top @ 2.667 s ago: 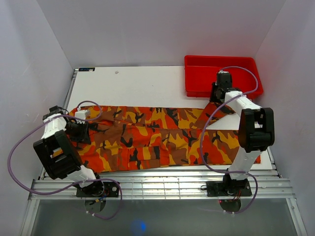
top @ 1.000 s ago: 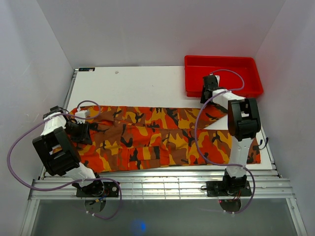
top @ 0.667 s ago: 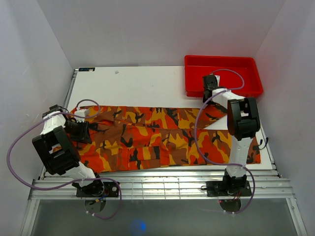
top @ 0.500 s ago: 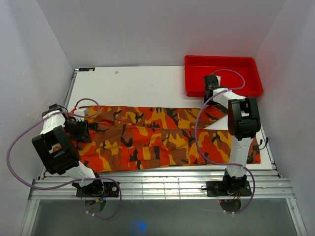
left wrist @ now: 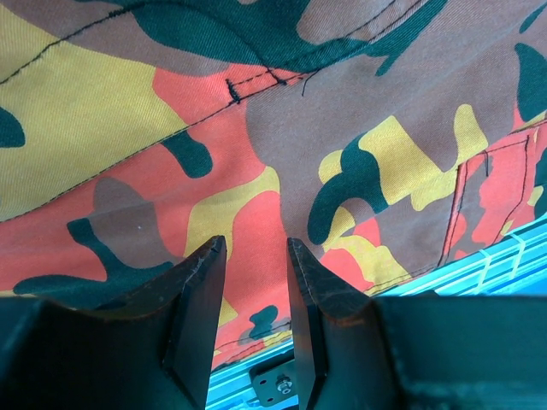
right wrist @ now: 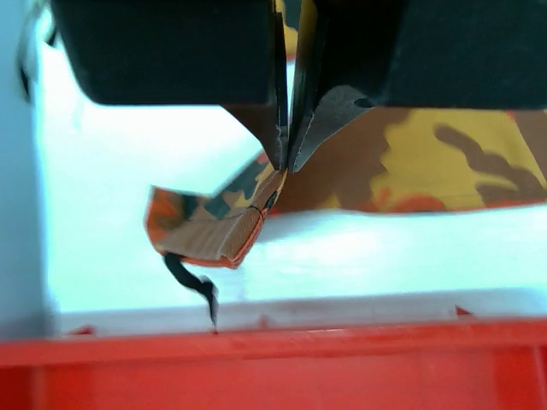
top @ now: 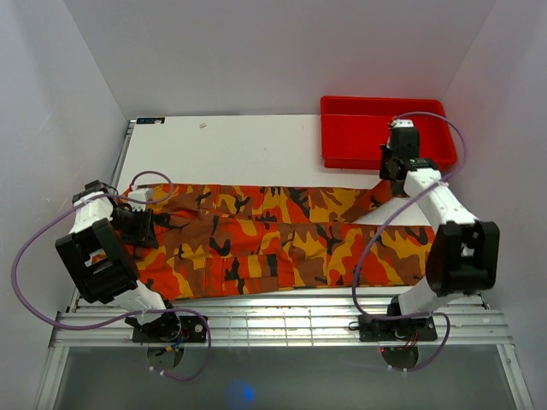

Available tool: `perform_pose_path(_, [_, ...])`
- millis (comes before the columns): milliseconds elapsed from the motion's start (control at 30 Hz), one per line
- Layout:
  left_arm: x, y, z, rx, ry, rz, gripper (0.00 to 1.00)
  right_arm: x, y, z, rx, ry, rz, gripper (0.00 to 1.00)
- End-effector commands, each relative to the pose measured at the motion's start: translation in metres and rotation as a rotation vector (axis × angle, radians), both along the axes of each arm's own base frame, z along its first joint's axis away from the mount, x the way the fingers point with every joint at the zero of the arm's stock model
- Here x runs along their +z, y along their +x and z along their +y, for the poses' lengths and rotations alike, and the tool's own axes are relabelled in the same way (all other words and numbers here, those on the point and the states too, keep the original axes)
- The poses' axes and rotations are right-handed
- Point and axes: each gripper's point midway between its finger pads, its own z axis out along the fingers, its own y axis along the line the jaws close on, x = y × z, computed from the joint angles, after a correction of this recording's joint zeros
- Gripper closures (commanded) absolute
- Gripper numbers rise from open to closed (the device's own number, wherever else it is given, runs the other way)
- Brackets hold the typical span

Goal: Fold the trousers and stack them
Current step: Flatten the trousers out

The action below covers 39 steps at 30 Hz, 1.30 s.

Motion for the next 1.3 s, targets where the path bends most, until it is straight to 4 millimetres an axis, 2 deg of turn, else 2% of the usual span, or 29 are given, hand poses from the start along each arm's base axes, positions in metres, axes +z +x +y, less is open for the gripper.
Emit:
perform_pose_path(0, [0.018,0.012,0.008,0.011,0.034,-0.066,0.55,-0.002,-0.038,-0.026,0.025,-0.075,0.022,0.92])
perform_pose_path(67, [0.016,0.012,0.007,0.016,0.023,-0.059,0.55,-0.003,-0.061,-0.047,-0.012,-0.102,0.030,0.92])
perform_pose_path(100, [0.015,0.013,0.006,0.018,0.015,-0.059,0.55,-0.022,-0.078,-0.051,0.002,-0.116,0.083,0.92])
perform_pose_path(133, [0.015,0.014,0.005,0.024,0.008,-0.056,0.54,-0.027,-0.088,-0.069,-0.036,-0.120,0.102,0.92])
perform_pose_path(167, [0.014,0.015,0.004,0.028,-0.001,-0.050,0.55,-0.030,-0.099,-0.076,-0.048,-0.125,0.123,0.92])
perform_pose_path(200, [0.013,0.015,0.004,0.030,-0.008,-0.047,0.55,-0.042,-0.111,-0.079,-0.047,-0.118,0.165,0.92])
perform_pose_path(333, [0.016,0.022,0.001,0.037,-0.039,-0.061,0.54,-0.060,-0.135,-0.109,-0.090,-0.097,0.265,0.92])
perform_pose_path(400, [0.019,0.023,-0.001,0.032,-0.052,-0.059,0.55,-0.070,-0.140,-0.118,-0.079,-0.096,0.320,0.87])
perform_pose_path(433, [0.020,0.023,-0.001,0.027,-0.055,-0.060,0.55,-0.066,-0.138,-0.128,-0.084,-0.097,0.321,0.83])
perform_pose_path(467, [0.026,0.029,0.002,0.015,-0.045,-0.082,0.54,-0.068,-0.138,-0.135,-0.053,-0.115,0.344,0.74])
perform_pose_path(500, [0.031,0.030,0.003,0.011,-0.046,-0.086,0.54,-0.064,-0.132,-0.135,-0.020,-0.088,0.324,0.68])
perform_pose_path(533, [0.035,0.033,0.004,0.004,-0.050,-0.093,0.53,-0.059,-0.131,-0.145,-0.027,-0.063,0.306,0.57])
perform_pose_path(567, [0.047,0.040,0.004,-0.015,-0.063,-0.125,0.52,-0.043,-0.119,-0.151,0.010,-0.067,0.260,0.38])
perform_pose_path(600, [0.053,0.044,0.004,-0.025,-0.073,-0.141,0.50,-0.034,-0.108,-0.143,0.078,-0.016,0.208,0.34])
perform_pose_path(700, [0.071,0.065,0.008,-0.035,-0.088,-0.202,0.48,-0.007,-0.085,-0.137,0.188,-0.003,0.130,0.34])
perform_pose_path(733, [0.073,0.071,0.010,-0.026,-0.091,-0.208,0.47,-0.003,-0.077,-0.126,0.238,0.035,0.102,0.35])
perform_pose_path(767, [0.067,0.077,0.013,-0.022,-0.104,-0.194,0.47,-0.005,-0.075,-0.120,0.270,0.068,0.125,0.40])
perform_pose_path(800, [0.071,0.087,0.018,-0.011,-0.095,-0.204,0.47,-0.008,-0.072,-0.108,0.316,0.091,0.139,0.43])
perform_pose_path(833, [0.068,0.091,0.021,-0.005,-0.098,-0.197,0.49,-0.015,-0.072,-0.101,0.347,0.111,0.165,0.45])
perform_pose_path(867, [0.059,0.097,0.025,-0.001,-0.112,-0.176,0.49,-0.032,-0.076,-0.094,0.365,0.147,0.233,0.50])
perform_pose_path(967, [0.069,0.128,0.040,-0.004,-0.090,-0.236,0.52,-0.059,-0.074,-0.081,0.435,0.165,0.304,0.53])
perform_pose_path(1000, [0.064,0.138,0.043,-0.011,-0.106,-0.241,0.53,-0.066,-0.072,-0.078,0.458,0.166,0.305,0.53])
perform_pose_path(1033, [0.080,0.157,0.050,-0.030,-0.094,-0.310,0.53,-0.076,-0.071,-0.078,0.502,0.144,0.319,0.53])
perform_pose_path(1067, [0.084,0.164,0.053,-0.040,-0.096,-0.325,0.54,-0.081,-0.068,-0.081,0.518,0.125,0.321,0.53])
perform_pose_path(1100, [0.074,0.173,0.056,-0.049,-0.113,-0.312,0.54,-0.086,-0.068,-0.081,0.550,0.116,0.329,0.53])
perform_pose_path(1133, [0.093,0.191,0.063,-0.083,-0.095,-0.382,0.54,-0.095,-0.064,-0.084,0.594,0.078,0.346,0.53])
perform_pose_path(1167, [0.094,0.195,0.066,-0.152,-0.084,-0.407,0.54,-0.099,-0.063,-0.087,0.614,0.057,0.359,0.52])
perform_pose_path(1200, [0.086,0.202,0.069,-0.182,-0.085,-0.414,0.53,-0.104,-0.067,-0.088,0.642,0.043,0.392,0.52])
perform_pose_path(1267, [0.090,0.219,0.085,-0.242,0.000,-0.476,0.51,-0.117,-0.067,-0.096,0.677,-0.002,0.439,0.52])
